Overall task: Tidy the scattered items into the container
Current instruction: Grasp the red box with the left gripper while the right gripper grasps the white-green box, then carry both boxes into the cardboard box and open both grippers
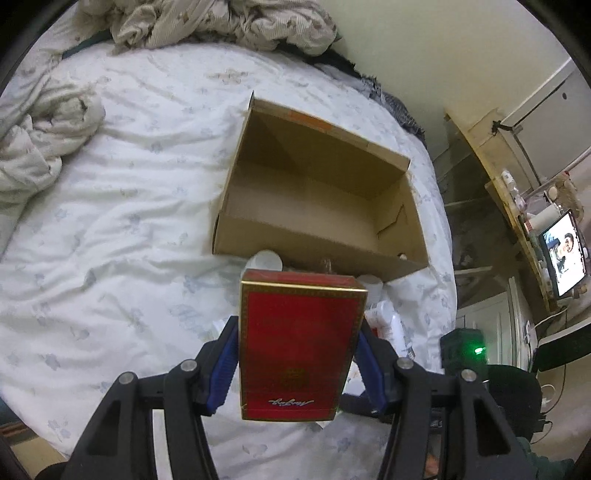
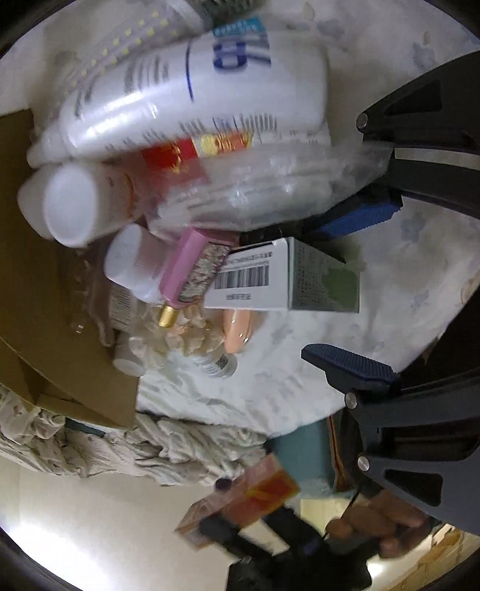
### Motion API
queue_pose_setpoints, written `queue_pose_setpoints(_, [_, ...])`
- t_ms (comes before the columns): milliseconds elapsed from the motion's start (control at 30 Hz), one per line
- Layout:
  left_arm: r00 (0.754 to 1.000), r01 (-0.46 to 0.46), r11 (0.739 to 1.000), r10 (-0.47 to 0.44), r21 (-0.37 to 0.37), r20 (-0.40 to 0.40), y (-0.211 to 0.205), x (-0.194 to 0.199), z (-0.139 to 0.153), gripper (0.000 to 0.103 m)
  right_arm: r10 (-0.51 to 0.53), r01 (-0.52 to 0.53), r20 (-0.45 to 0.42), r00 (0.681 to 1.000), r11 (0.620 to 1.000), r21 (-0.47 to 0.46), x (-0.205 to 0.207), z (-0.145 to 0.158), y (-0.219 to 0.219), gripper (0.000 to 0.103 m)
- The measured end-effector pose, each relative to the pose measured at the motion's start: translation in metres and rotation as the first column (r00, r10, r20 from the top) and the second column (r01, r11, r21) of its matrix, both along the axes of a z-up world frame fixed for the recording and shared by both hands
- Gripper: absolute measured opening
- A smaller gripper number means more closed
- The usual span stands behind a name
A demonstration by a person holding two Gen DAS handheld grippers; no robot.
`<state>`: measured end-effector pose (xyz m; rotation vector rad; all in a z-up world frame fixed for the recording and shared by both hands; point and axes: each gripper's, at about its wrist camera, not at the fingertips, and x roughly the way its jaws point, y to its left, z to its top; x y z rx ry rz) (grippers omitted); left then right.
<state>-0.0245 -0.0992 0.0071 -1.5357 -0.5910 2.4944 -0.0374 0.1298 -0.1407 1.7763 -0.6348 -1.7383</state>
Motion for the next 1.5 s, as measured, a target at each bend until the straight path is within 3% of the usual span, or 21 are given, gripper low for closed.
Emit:
queue_pose_setpoints(33, [1.0,-0.001,1.0,0.001,0.002,-0.007,0.0,0.001,0.001,0.059,0.003,-0.003,-0.015,1.0,1.0,0.017,0.001,0.0,-0.001,0.042])
queue_pose_setpoints(100, [1.0,-0.003,1.0,0.003,0.002,-0.016,0.001,0.003,0.002,0.059,-0.009,0.009,-0.03,1.0,1.0,0.01,0.002,0.003,0.002,0.04])
queue_pose_setpoints(133, [1.0,-0.005,1.0,0.005,0.002,-0.017,0.001,0.003,0.001,0.059,-0.015,0.015,-0.037,0.999,1.0,0.004,0.002,0.005,0.004,0.031])
queue_pose_setpoints(367, [0.999,-0.03,0.999,0.029,-0.035,-0.028,0.0,0.007,0.002,0.059,-0.011,0.008,-0.141,0.99,1.0,-0.022,0.022,0.058,0.023,0.029])
queue_pose_setpoints(500, [0.999,-0.041,0.997,0.039,-0.061,-0.037,-0.001,0.009,0.003,0.059,-0.065,0.048,-0.178,0.982,0.994,-0.101,0.028,0.091,0.05,0.029])
queue_pose_setpoints(633, [0.996,-0.059,0.998,0.057,-0.035,-0.063,-0.005,0.01,0.008,0.059,-0.158,0.113,-0.212,0.964,0.971,-0.211,0.015,0.119,0.084,0.029])
queue_pose_setpoints(733, [0.994,-0.06,0.998,0.059,-0.002,-0.096,-0.007,0.012,0.014,0.059,-0.158,0.104,-0.259,0.953,0.972,-0.211,0.003,0.131,0.091,0.029])
queue_pose_setpoints(933, [0.975,-0.098,0.995,0.088,-0.037,-0.204,-0.008,0.018,0.035,0.059,-0.154,0.101,-0.268,0.951,0.974,-0.202,-0.023,0.134,0.089,0.029])
queue_pose_setpoints(1067, [0.979,-0.095,0.994,0.084,-0.05,-0.184,-0.007,0.001,0.031,0.059,-0.142,0.097,-0.3,0.943,0.982,-0.162,-0.061,0.14,0.072,0.029])
queue_pose_setpoints(1233, [0.983,-0.061,0.98,0.026,-0.19,-0.183,0.006,-0.04,0.026,0.059,-0.129,0.094,-0.363,0.923,0.989,-0.114,-0.121,0.146,0.061,0.029])
queue_pose_setpoints(1333, [0.981,-0.05,0.968,0.002,-0.246,-0.193,0.017,-0.066,0.022,0.059,-0.124,0.093,-0.362,0.924,0.99,-0.103,-0.149,0.137,0.051,0.029])
queue_pose_setpoints(1500, [0.983,-0.028,0.965,-0.021,-0.26,-0.183,0.028,-0.103,0.007,0.059,-0.085,0.071,-0.333,0.939,0.996,-0.054,-0.172,0.112,0.045,0.029])
